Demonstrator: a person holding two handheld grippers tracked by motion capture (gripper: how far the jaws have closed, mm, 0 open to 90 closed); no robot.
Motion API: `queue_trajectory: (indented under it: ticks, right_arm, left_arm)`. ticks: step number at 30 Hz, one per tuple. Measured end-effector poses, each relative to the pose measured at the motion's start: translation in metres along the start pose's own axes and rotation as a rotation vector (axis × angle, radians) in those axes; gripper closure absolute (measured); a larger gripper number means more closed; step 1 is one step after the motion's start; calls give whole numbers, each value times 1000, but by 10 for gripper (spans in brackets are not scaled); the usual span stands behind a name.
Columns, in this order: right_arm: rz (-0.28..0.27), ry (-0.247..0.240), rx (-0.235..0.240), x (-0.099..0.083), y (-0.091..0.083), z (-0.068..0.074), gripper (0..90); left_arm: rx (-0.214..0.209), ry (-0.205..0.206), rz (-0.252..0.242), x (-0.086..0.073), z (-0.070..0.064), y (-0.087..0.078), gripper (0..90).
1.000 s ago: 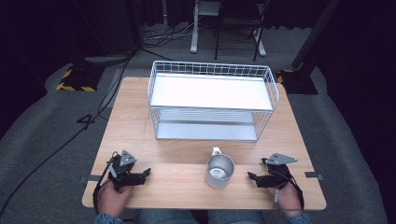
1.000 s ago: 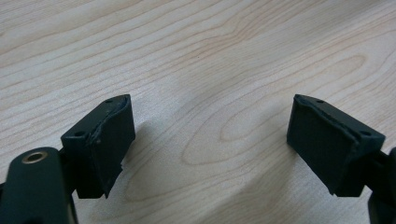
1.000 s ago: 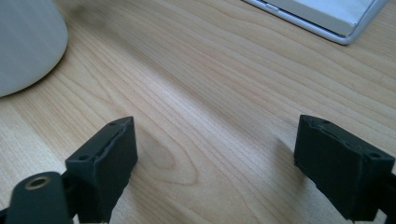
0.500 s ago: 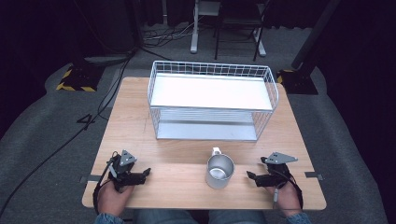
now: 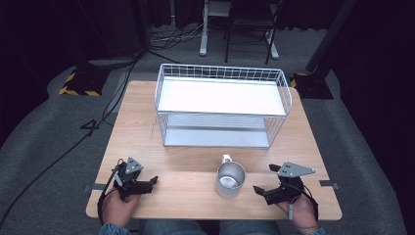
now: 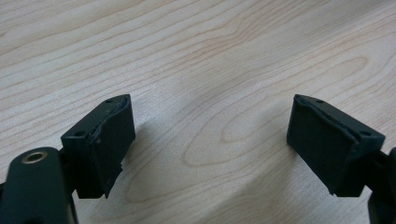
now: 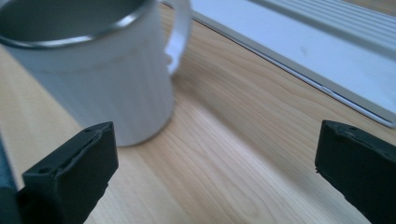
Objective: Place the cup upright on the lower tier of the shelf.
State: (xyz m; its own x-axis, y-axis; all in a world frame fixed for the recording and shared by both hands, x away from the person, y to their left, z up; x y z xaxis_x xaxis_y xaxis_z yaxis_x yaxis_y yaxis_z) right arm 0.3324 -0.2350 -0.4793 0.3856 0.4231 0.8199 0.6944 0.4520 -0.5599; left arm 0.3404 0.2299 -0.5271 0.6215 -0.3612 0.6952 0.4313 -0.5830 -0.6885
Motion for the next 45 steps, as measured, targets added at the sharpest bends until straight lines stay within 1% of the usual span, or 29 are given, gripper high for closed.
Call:
queue_trajectory:
  ticks: [2, 3, 4, 5, 10, 11, 15, 16, 17, 18, 20, 21, 22, 27, 30, 33, 34, 38, 39, 41, 42, 45]
  right_arm:
    - [-11, -9, 17, 4, -1, 6, 0]
    - [-11, -9, 17, 4, -1, 6, 0]
    - [-16, -14, 23, 7, -1, 11, 0]
    - [-17, -15, 23, 8, -2, 13, 0]
    - [-25, -6, 49, 12, 1, 24, 0]
    - [-25, -6, 49, 12, 1, 24, 0]
    - [-21, -1, 69, 10, 8, 34, 0]
    - [-22, 2, 76, 9, 12, 38, 0]
    - [-22, 2, 76, 9, 12, 38, 0]
    - [-19, 6, 83, 7, 17, 44, 0]
    - [-19, 8, 83, 6, 21, 48, 0]
    - [-19, 8, 83, 6, 21, 48, 0]
    - [-18, 12, 84, 5, 26, 53, 0]
    - [-5, 18, 85, 2, 36, 59, 0]
    - [-1, 8, 84, 1, 42, 66, 0]
    - [-6, 6, 85, 1, 44, 68, 0]
    - [-10, 3, 81, 2, 46, 71, 0]
    - [-18, 0, 76, 4, 49, 75, 0]
    - [-17, 10, 78, 4, 51, 77, 0]
    - [-20, 14, 78, 4, 52, 78, 0]
    - [-29, 23, 75, 4, 53, 78, 0]
    - [-37, 30, 73, 5, 53, 79, 5]
  left_arm:
    - [-1, -1, 0, 0, 0, 0, 157]
    - [-1, -1, 0, 0, 0, 0, 157]
    - [-1, 0, 0, 0, 0, 0, 157]
    - [-1, 0, 0, 0, 0, 0, 157]
    - [0, 0, 0, 0, 0, 0, 157]
    - [0, 0, 0, 0, 0, 0, 157]
    - [-1, 0, 0, 0, 0, 0, 157]
    - [0, 0, 0, 0, 0, 0, 157]
    - [-1, 1, -1, 0, 0, 0, 157]
    - [-2, 1, -1, 0, 0, 0, 157]
    - [0, 1, 0, 0, 0, 0, 157]
    - [0, 1, 0, 0, 0, 0, 157]
    - [0, 0, 0, 0, 0, 0, 157]
    - [-1, 0, 0, 0, 0, 0, 157]
    - [-2, 1, -1, 0, 0, 0, 157]
    - [-1, -5, -4, 0, 0, 1, 157]
    - [-2, 2, -1, 0, 0, 0, 157]
    - [-2, 2, -1, 0, 0, 0, 157]
    - [-1, 3, 0, 1, 1, 0, 156]
    - [-1, 3, -1, 1, 1, 0, 157]
    - [-2, 1, 0, 1, 0, 0, 157]
    - [-2, 1, -1, 0, 0, 0, 157]
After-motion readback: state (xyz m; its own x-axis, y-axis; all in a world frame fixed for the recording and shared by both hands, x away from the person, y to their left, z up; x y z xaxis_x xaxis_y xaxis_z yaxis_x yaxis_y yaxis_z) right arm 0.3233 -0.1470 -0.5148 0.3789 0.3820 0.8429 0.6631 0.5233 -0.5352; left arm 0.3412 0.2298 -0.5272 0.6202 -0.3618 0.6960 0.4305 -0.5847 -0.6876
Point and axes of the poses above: each handheld gripper's, and its own axes: y roughly forward along the jaws, x roughly out of its top, z roughly to its left, the point moved 3 cm from there along y, roughly forward along the jaws, and after that the axes turned 15 degrees about -x, right-handed, at the moved point
